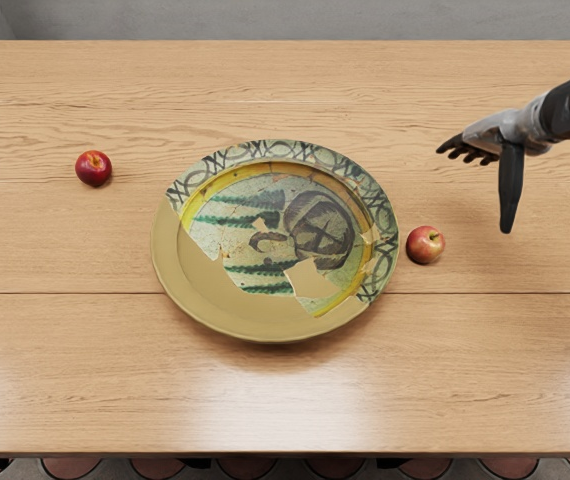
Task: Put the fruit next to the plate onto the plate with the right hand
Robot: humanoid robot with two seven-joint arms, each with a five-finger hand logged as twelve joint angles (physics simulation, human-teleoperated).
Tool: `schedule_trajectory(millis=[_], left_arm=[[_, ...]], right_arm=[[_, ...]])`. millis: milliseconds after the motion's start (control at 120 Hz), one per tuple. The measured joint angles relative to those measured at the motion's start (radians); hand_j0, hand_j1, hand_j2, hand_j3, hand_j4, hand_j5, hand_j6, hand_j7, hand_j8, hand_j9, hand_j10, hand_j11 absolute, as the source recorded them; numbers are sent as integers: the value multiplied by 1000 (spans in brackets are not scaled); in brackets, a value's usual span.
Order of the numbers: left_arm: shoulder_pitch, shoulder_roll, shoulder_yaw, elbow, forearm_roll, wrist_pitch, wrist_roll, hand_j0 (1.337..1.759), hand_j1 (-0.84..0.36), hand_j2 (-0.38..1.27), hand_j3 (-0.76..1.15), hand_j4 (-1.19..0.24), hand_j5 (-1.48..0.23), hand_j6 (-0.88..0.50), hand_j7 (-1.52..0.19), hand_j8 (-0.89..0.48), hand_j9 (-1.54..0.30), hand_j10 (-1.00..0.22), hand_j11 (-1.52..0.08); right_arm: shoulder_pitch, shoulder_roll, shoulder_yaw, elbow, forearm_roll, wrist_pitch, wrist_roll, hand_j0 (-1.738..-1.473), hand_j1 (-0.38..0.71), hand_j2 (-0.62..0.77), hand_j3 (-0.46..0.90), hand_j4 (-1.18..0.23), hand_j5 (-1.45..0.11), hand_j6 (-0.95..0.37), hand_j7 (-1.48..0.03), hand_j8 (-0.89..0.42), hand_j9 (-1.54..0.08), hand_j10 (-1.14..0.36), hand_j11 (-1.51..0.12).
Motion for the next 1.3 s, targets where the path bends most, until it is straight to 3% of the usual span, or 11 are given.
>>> schedule_trajectory(millis=[233,383,550,667,925,1300], left_arm=[[0,0,0,0,0,0,0,1658,339,2,0,-9,-11,-9,-11,-9,-11,-9,-11],[0,0,0,0,0,0,0,1658,339,2,0,-9,-11,-9,-11,-9,-11,-9,-11],[0,0,0,0,0,0,0,1658,339,2,0,-9,-11,-9,-11,-9,-11,-9,-11],[0,0,0,0,0,0,0,1658,339,2,0,-9,-11,-9,-11,-9,-11,-9,-11],[0,0,0,0,0,0,0,1658,339,2,0,-9,-11,-9,-11,-9,-11,-9,-11],[0,0,0,0,0,0,0,1658,339,2,0,-9,-11,-9,-11,-9,-11,-9,-11]], right_arm=[[12,23,8,15,6,0,0,-1658,-349,0,0,-3,0,-5,0,-4,0,-2,0],[8,6,12,46,94,0,0,-1658,-349,0,0,-3,0,-4,0,-3,0,-2,0],[1,-103,10,286,83,-4,0,-1658,-349,0,0,-3,0,-4,0,-3,0,-2,0],[-22,-140,4,364,25,-80,0,-1658,-349,0,0,-3,0,-5,0,-4,0,-2,0],[-106,-140,5,404,-86,-328,0,-1658,-349,1,0,-4,-1,-5,0,-4,0,-3,0],[-246,-89,13,461,-265,-512,0,-1658,-349,1,0,-4,-1,-6,0,-5,0,-3,0]])
